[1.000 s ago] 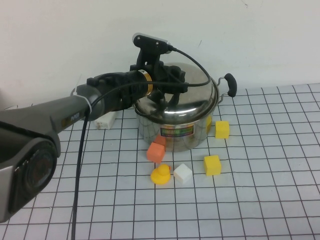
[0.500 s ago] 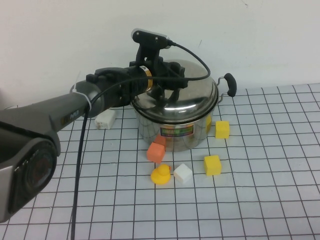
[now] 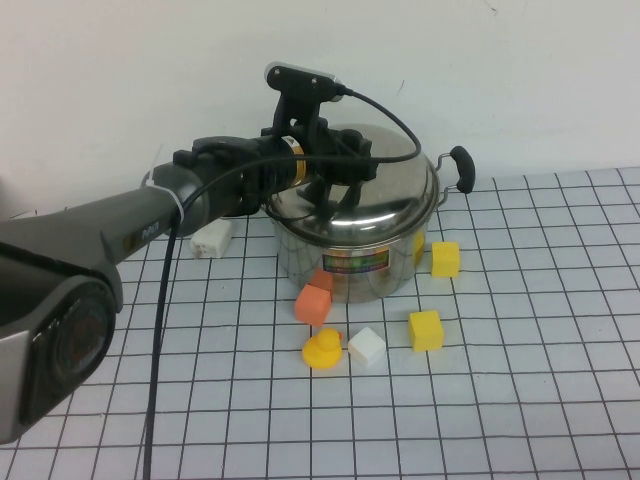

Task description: Cover the pot

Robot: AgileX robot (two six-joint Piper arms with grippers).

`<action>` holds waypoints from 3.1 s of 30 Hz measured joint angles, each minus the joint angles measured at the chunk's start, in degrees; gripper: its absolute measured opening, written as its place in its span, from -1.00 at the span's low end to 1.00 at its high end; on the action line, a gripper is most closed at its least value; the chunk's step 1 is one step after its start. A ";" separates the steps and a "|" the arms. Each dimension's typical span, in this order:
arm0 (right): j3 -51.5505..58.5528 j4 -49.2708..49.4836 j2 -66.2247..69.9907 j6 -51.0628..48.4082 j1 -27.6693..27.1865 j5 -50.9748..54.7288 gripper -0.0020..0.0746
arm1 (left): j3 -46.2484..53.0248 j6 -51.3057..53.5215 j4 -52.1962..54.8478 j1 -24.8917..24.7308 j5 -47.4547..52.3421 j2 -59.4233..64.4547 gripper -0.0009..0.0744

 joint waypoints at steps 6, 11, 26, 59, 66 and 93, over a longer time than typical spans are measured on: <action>0.00 0.00 0.00 0.00 0.00 0.00 -0.92 | -0.34 -3.60 5.88 0.00 0.13 0.13 -0.10; 0.00 0.00 0.00 0.00 0.00 0.00 -0.92 | -0.44 -5.02 7.40 0.00 0.00 0.13 -0.10; 0.00 0.00 0.00 0.00 0.00 0.00 -0.92 | -0.34 -7.16 8.34 0.00 1.34 -3.27 0.40; 0.00 0.00 0.00 0.00 0.00 0.00 -0.92 | 52.44 -9.59 10.97 0.00 20.96 -70.22 -0.98; 0.00 0.00 0.00 0.00 0.00 0.00 -0.92 | 69.46 -9.59 10.97 0.00 20.96 -83.94 -0.98; 0.00 0.00 0.00 0.00 0.00 0.00 -0.92 | 82.61 -9.59 10.97 0.00 21.71 -95.00 -0.98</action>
